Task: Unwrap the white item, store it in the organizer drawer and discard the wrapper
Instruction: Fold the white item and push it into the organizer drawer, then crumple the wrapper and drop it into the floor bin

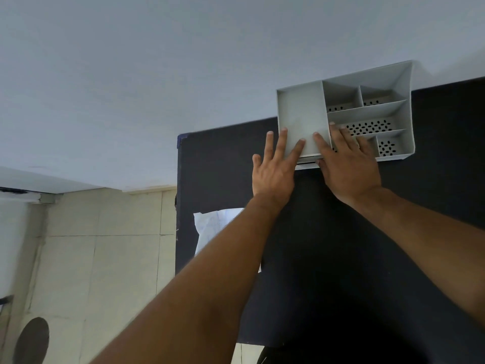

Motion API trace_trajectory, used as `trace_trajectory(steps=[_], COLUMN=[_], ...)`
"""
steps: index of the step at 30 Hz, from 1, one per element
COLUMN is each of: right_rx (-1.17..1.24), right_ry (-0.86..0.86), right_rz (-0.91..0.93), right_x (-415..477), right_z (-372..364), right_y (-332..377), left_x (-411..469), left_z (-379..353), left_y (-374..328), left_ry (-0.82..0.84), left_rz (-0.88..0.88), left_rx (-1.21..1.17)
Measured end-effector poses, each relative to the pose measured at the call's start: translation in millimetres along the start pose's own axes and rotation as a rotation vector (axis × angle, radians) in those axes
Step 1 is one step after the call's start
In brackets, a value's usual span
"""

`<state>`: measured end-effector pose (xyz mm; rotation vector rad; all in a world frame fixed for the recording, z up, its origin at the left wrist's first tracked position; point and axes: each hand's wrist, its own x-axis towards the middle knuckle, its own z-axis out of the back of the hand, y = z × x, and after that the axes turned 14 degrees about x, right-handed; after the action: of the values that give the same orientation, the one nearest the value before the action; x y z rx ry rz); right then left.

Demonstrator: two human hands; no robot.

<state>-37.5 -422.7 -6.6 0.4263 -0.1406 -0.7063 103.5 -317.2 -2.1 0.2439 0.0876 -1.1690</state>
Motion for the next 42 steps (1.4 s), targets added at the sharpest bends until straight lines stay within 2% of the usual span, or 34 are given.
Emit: trace_trajectory(steps=[6,11,15,19,22,26,32,34,37,40,42], right_rx=[0.057,0.079,0.087,0.124,0.209,0.136,-0.147,-0.154,0.044,0.516,0.724], right_ry=[0.033,0.047,0.168,0.380,0.524,0.698,0.758,0.728,0.742,0.626,0.561], right_rz=[-0.047,0.040,0.132,0.266,0.306,0.181,0.088,0.067,-0.064,-0.303,-0.388], right_x=[-9.8,-49.3,-79.9,-100.9,-110.7,-102.6,-88.6,-84.4,-82.1,-94.6,-101.1], right_z=[3.5,-2.0,-22.7,-47.1,-66.5,-89.4,-112.3,-121.8,-140.8,-154.9,-155.4], right_y=[11.7,35.9,64.1,112.3,153.8,198.7,226.0,228.9,226.0,224.9,231.0], left_x=[-14.1,-73.6,-124.8,-175.1,-207.2,-234.8,-251.2,-251.9,-248.2,-248.9,-254.2], left_z=[3.9,-6.3,-25.1,-52.0,-65.9,-86.6,-106.8,-111.3,-114.9,-113.3,-110.4], left_y=[-8.7,-18.5,3.1,47.6,76.1,95.6,100.0,100.6,99.6,103.0,112.3], left_ry=[-0.011,-0.006,-0.014,0.011,0.160,0.366,0.290,0.309,0.355,0.267,0.236], left_rz=[0.056,0.129,0.274,0.426,0.519,0.534,0.482,0.491,0.569,0.688,0.777], left_rx=[-0.161,-0.362,-0.407,-0.289,-0.291,-0.381,-0.436,-0.476,-0.652,-0.988,-1.209])
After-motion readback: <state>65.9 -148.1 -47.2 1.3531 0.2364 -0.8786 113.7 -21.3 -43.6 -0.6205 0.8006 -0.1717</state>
